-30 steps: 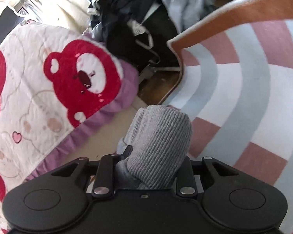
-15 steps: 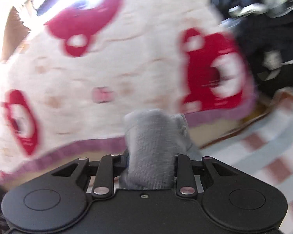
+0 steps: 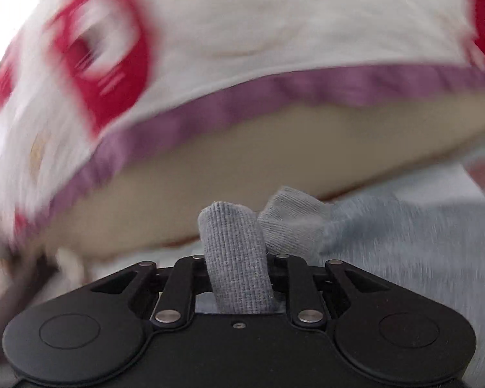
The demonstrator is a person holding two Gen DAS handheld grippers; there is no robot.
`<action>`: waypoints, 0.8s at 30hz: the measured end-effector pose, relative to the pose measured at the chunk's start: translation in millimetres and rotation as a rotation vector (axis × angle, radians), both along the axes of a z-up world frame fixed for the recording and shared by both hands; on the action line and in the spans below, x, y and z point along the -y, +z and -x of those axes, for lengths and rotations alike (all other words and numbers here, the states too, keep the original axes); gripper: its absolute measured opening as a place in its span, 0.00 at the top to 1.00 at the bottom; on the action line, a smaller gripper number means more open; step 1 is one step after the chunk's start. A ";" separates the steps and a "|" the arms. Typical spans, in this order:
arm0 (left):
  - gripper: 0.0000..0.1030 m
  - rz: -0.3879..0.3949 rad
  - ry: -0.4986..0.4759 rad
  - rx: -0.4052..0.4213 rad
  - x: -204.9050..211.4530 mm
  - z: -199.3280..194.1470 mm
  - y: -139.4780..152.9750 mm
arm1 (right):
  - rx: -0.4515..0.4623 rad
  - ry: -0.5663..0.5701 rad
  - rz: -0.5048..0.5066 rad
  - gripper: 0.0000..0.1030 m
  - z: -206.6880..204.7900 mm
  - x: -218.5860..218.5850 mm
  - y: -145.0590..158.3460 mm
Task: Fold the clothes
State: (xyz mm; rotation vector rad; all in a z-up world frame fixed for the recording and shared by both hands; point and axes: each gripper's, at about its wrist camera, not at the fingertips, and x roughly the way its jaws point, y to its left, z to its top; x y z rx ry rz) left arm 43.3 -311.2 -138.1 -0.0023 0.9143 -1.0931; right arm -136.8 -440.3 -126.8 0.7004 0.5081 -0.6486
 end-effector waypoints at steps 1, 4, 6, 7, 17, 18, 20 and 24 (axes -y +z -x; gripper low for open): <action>0.58 0.007 0.042 -0.032 -3.4 -4.5 -13.0 | -0.044 0.064 -0.050 0.64 -8.3 0.1 -13.3; 0.59 0.041 0.066 -0.176 -6.9 -15.2 -45.3 | -0.001 0.113 -0.368 0.63 2.0 20.3 -41.5; 0.59 0.023 0.054 -0.198 -2.8 -17.2 -52.2 | 0.140 0.117 -0.513 0.58 28.9 35.6 -32.5; 0.59 0.012 0.048 -0.206 -0.5 -18.1 -55.2 | 0.213 0.140 -0.513 0.56 43.5 39.2 -17.4; 0.50 0.132 -0.059 -0.234 16.3 -5.0 -48.9 | 0.163 -0.296 -0.283 0.31 178.4 63.1 15.6; 0.45 0.145 -0.056 -0.244 16.0 -5.5 -47.8 | 0.118 -0.333 -0.298 0.32 178.2 68.6 8.7; 0.42 0.168 -0.067 -0.267 17.2 -7.7 -45.1 | 0.074 -0.380 -0.339 0.32 176.6 79.4 -4.8; 0.34 0.110 -0.123 -0.347 34.9 -3.4 -47.3 | 0.017 -0.362 -0.347 0.32 155.5 87.2 -20.2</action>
